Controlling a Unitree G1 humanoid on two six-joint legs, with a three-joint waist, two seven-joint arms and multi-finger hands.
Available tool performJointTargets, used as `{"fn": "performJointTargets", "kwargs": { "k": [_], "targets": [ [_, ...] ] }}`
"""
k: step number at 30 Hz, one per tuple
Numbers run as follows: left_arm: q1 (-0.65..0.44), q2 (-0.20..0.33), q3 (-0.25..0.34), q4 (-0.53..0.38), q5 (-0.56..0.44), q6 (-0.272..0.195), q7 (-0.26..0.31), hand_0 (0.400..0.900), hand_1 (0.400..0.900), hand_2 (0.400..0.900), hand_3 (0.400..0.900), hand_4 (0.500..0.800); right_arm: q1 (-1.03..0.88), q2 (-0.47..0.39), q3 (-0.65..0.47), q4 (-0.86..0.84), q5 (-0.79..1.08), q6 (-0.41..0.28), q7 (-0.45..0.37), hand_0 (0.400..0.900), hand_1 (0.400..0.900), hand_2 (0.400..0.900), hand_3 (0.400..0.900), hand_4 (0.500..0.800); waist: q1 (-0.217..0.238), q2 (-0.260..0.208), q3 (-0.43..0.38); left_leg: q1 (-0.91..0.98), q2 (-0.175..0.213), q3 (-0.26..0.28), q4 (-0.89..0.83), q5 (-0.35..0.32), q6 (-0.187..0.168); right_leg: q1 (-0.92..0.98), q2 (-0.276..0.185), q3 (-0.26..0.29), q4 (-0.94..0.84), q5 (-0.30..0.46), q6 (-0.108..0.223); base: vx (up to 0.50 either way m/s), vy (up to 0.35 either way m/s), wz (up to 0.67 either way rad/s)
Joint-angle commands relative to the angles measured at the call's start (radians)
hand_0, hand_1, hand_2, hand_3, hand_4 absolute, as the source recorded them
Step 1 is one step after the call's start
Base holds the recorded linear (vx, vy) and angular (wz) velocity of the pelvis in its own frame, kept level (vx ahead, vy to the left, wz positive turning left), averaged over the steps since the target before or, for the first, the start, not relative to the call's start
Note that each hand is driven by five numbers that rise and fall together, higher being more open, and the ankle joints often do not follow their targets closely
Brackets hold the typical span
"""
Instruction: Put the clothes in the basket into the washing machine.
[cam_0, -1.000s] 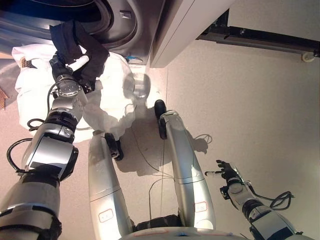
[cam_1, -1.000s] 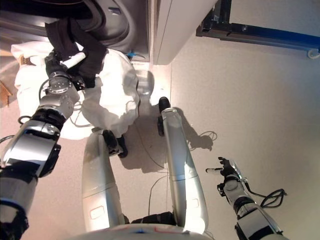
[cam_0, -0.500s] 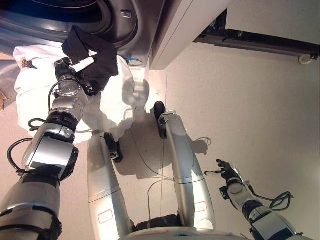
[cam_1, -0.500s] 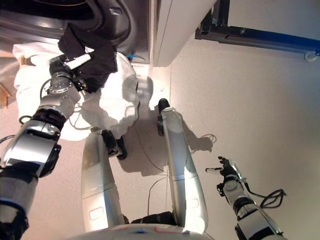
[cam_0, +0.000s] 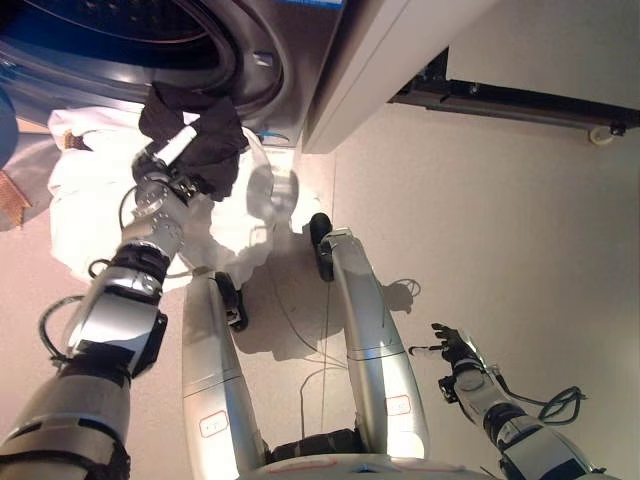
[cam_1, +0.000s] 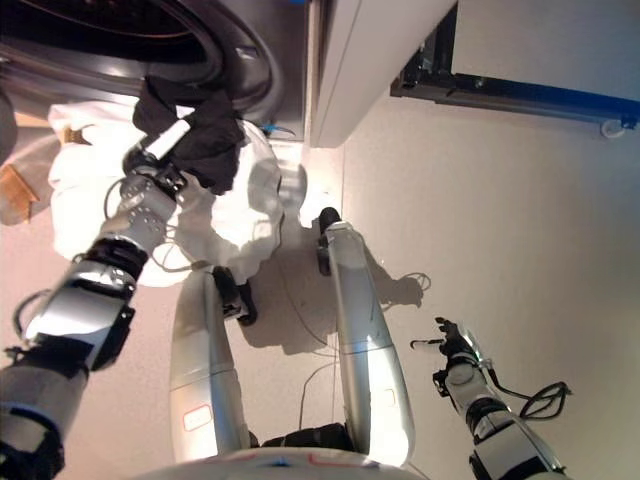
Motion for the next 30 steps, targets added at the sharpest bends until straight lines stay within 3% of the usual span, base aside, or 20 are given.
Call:
{"fn": "performJointTargets", "kwargs": {
  "k": [1, 8, 14, 19, 30],
  "targets": [
    [0.015, 0.010, 0.048, -0.117, -0.049, -0.150, -0.005, 0.400, 0.400, 0.400, 0.400, 0.500, 0.138, -0.060, -0.024, 0.002, -0.021, 0.059, -0.045, 0.900, 0.900, 0.900, 0.900, 0.800, 0.003, 0.052, -0.095, 0.023, -0.019, -0.024, -0.113, 0.109, 0.064, 0.167, -0.029, 0.003, -0.027, -0.109, -0.004, 0.05, 0.028, 0.09],
    [0.071, 0.037, 0.093, -0.208, -0.023, -0.182, 0.015, 0.400, 0.400, 0.400, 0.400, 0.500, 0.150, -0.071, -0.045, 0.019, -0.052, 0.058, -0.048, 0.900, 0.900, 0.900, 0.900, 0.800, 0.019, 0.072, -0.126, 0.087, -0.025, -0.017, -0.173, 0.123, 0.054, 0.228, -0.051, -0.002, -0.068, -0.113, -0.004, 0.04, 0.017, 0.08],
    [0.101, 0.079, 0.113, -0.281, 0.069, -0.193, 0.085, 0.400, 0.400, 0.400, 0.400, 0.500, 0.165, -0.083, -0.071, 0.046, -0.078, 0.052, -0.024, 0.900, 0.900, 0.900, 0.900, 0.800, 0.034, 0.092, -0.153, 0.145, -0.033, -0.006, -0.236, 0.136, 0.047, 0.284, -0.069, -0.004, -0.112, -0.115, -0.006, 0.04, 0.022, 0.10],
    [0.087, 0.154, 0.105, -0.311, 0.225, -0.119, 0.132, 0.400, 0.400, 0.400, 0.400, 0.500, 0.183, -0.097, -0.083, 0.073, -0.086, 0.041, -0.016, 0.900, 0.900, 0.900, 0.900, 0.800, 0.040, 0.105, -0.169, 0.169, -0.027, 0.002, -0.253, 0.140, 0.041, 0.307, -0.090, -0.011, -0.123, -0.117, -0.006, 0.06, 0.025, 0.06],
    [-0.064, 0.278, 0.005, -0.356, 0.264, -0.023, 0.154, 0.400, 0.400, 0.400, 0.400, 0.500, 0.190, -0.158, -0.128, 0.118, -0.105, 0.022, 0.017, 0.900, 0.900, 0.900, 0.900, 0.800, 0.016, 0.112, -0.182, 0.173, -0.006, 0.020, -0.253, 0.132, 0.024, 0.313, -0.102, 0.001, -0.137, -0.115, 0.004, 0.05, 0.048, -0.05]
  ]
}}
